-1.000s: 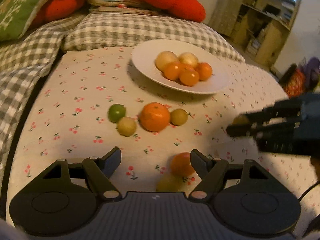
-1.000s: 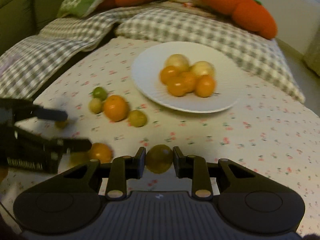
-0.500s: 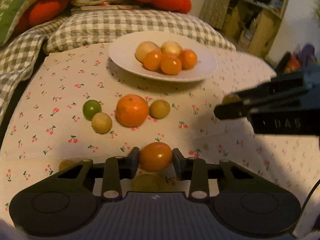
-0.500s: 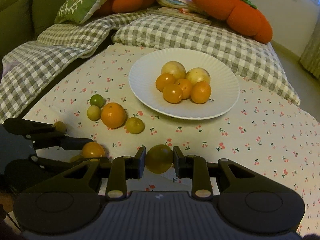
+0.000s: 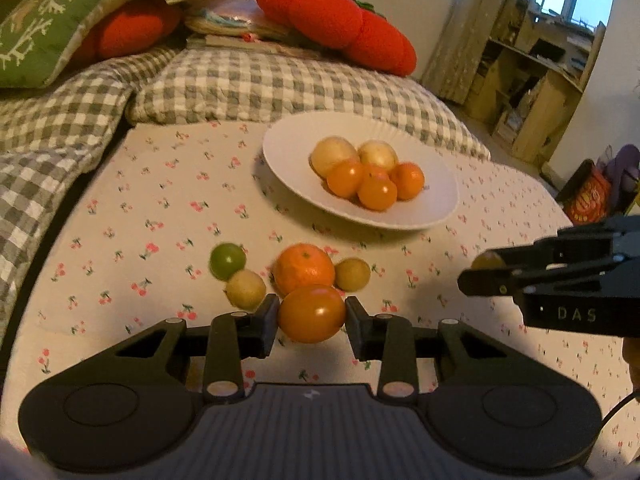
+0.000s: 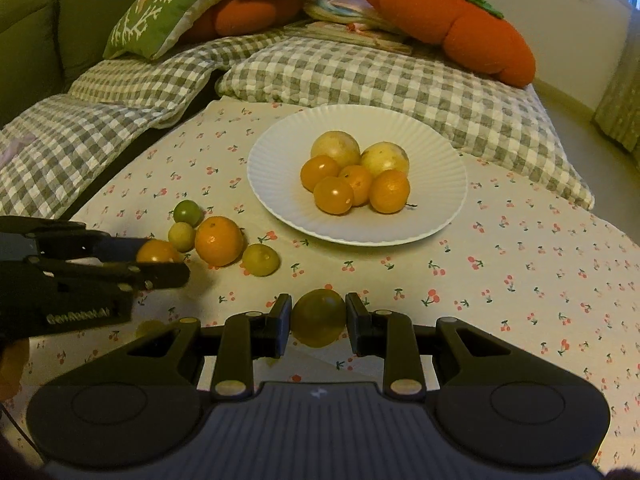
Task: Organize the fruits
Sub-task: 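Grasp an orange fruit with the left tool while the right tool grasps a yellow-green fruit, then carry both held fruits to the plate and open both tools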
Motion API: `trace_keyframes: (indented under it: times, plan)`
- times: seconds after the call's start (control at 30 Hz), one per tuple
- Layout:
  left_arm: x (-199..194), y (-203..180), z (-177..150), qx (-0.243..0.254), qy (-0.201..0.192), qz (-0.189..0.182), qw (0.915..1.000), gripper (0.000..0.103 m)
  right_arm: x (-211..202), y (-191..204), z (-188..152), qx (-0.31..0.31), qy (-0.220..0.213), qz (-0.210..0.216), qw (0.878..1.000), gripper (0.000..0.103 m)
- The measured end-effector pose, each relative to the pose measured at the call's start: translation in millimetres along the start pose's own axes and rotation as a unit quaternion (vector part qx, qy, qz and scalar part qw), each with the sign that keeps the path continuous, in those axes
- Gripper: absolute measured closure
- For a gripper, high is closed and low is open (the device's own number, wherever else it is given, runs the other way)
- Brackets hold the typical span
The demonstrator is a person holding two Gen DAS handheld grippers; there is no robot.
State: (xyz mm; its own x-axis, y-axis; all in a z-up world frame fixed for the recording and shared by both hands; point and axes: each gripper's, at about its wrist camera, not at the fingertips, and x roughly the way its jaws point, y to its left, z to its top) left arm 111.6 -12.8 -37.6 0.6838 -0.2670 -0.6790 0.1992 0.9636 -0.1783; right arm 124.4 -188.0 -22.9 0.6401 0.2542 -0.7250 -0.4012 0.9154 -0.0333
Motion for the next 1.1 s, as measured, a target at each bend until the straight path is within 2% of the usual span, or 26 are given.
trace_keyframes:
  times: [0.2,0.47,0.87,1.1]
  plan:
    - [-8.4,5.5,11.9,-0.010,-0.031,0.007,0.9995,0.074,-2.6,-4.4,1.4,0.012,-0.010,0.000,1.000,0.077]
    - [-6.1,8.3,24.2,-0.013,-0.050,0.008,0.9986,0.074,-2.3,-6.6,2.5,0.015,-0.015,-0.003,1.000,0.077]
    - [1.3,-6.6,45.5,-0.019,-0.060,-0.034,0.9974,0.074,-14.9,-37.8,11.8,0.074,-0.068,-0.006,0.995,0.077]
    - [18.9,-13.1,57.9,-0.019,-0.064,-0.047,0.9966,0.074,-8.4,-51.2,16.4,0.093,-0.080,-0.001,0.992,0.077]
